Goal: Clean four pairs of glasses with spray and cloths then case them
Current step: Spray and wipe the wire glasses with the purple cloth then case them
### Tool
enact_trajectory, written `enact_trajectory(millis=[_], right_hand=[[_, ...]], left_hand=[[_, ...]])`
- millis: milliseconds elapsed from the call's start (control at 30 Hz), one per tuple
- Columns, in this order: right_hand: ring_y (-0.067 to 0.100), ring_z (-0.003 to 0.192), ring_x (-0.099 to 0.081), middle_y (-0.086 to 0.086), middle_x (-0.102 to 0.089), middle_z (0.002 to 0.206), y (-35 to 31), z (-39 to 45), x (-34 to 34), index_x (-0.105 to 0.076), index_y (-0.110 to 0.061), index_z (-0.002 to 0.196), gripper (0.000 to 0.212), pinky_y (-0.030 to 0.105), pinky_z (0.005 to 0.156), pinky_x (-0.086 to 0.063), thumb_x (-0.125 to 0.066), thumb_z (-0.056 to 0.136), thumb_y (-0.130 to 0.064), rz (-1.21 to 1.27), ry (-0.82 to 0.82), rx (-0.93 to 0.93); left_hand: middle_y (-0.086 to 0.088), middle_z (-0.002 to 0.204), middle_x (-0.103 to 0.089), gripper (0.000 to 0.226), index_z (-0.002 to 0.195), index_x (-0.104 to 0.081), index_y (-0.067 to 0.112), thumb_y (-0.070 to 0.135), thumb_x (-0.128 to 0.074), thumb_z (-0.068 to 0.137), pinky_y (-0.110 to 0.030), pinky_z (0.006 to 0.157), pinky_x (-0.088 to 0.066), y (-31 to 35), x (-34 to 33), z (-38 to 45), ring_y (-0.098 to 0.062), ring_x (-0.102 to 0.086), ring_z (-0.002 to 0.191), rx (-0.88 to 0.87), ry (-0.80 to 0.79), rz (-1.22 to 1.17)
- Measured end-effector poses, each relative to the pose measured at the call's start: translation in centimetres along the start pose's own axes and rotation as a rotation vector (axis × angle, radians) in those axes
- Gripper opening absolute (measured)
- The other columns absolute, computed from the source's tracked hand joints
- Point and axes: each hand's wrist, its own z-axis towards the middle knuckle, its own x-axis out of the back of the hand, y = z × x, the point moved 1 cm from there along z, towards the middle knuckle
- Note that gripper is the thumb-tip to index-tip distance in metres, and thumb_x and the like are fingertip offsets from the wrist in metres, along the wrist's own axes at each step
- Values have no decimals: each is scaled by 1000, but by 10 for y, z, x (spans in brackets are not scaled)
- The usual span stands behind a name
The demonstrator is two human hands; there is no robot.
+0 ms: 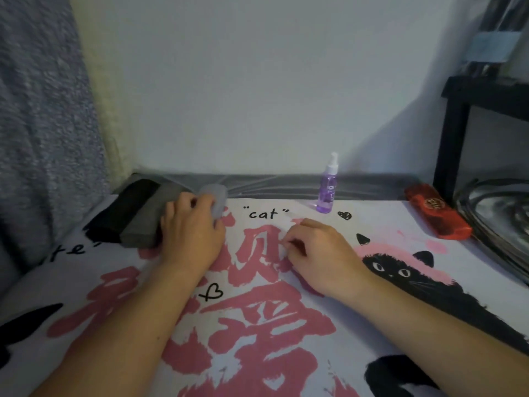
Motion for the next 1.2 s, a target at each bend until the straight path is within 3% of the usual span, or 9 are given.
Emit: enact_trajectory(millis=[100,233,333,400,500,600,700,933,1200], right_hand=[[9,87,-59,-11,-61,97,1,-3,4,-73,-23,99,17,26,82,-49,-57,98,-18,82,23,-22],[2,89,-58,-8,-65,104,2,3,10,-71,-22,106,16,8,76,-43,-55,102,-19,230,103,-113],[-3,93,-56,-10,-64,107,4,5,14,-70,-23,110,18,3,76,-40,-54,103,-20,288,127,-139],[-7,98,-53,-14,-61,107,5,4,15,-70,-25,111,16,3,79,-38,-57,102,-23,287,148,-93],[-2,108,-51,-16,-58,111,1,2,16,-68,-29,119,27,14,88,-42,-55,99,-41,278,74,38],[3,119,-50,-14,-57,122,-5,-3,10,-62,-31,133,50,23,101,-42,-50,94,-59,285,-108,171],[1,126,-43,-16,-48,131,-5,-6,5,-53,-31,143,61,21,109,-35,-61,90,-59,224,-179,219],[1,118,-48,-12,-52,120,10,-3,13,-47,-34,148,68,24,106,-37,-74,87,-47,248,-252,157],[5,106,-60,-8,-62,116,14,1,20,-54,-34,145,57,23,95,-46,-67,91,-48,250,-248,144]], left_hand=[[-1,133,-40,45,133,-50,30,41,-62,91,-41,105,-40,16,9,-10,-25,-34,125,-5,-83,-170],[17,125,-29,41,125,-44,48,46,-64,90,-27,91,-41,28,28,-32,-6,-38,116,-228,-359,-245],[30,124,-35,46,120,-43,59,47,-72,86,-22,86,-47,11,45,-29,3,-48,112,-260,-654,-340],[33,127,-45,55,122,-45,62,33,-75,86,-30,91,-53,-5,51,-18,2,-55,113,-296,-737,-344],[35,130,-51,70,128,-48,60,16,-76,81,-29,103,-48,-15,46,-10,10,-52,120,-348,-701,-366],[32,128,-57,67,132,-55,47,23,-87,77,-19,100,-47,-9,35,-12,12,-54,117,-372,-703,-456],[30,124,-58,65,131,-56,44,32,-88,76,-15,95,-46,-5,29,-14,11,-55,114,-368,-673,-502],[32,120,-58,64,129,-56,49,51,-86,73,-31,98,-51,-6,20,-17,8,-58,110,-319,-658,-534],[21,121,-52,63,129,-53,46,42,-86,75,-11,83,-42,-1,18,-26,8,-52,107,-305,-588,-533]])
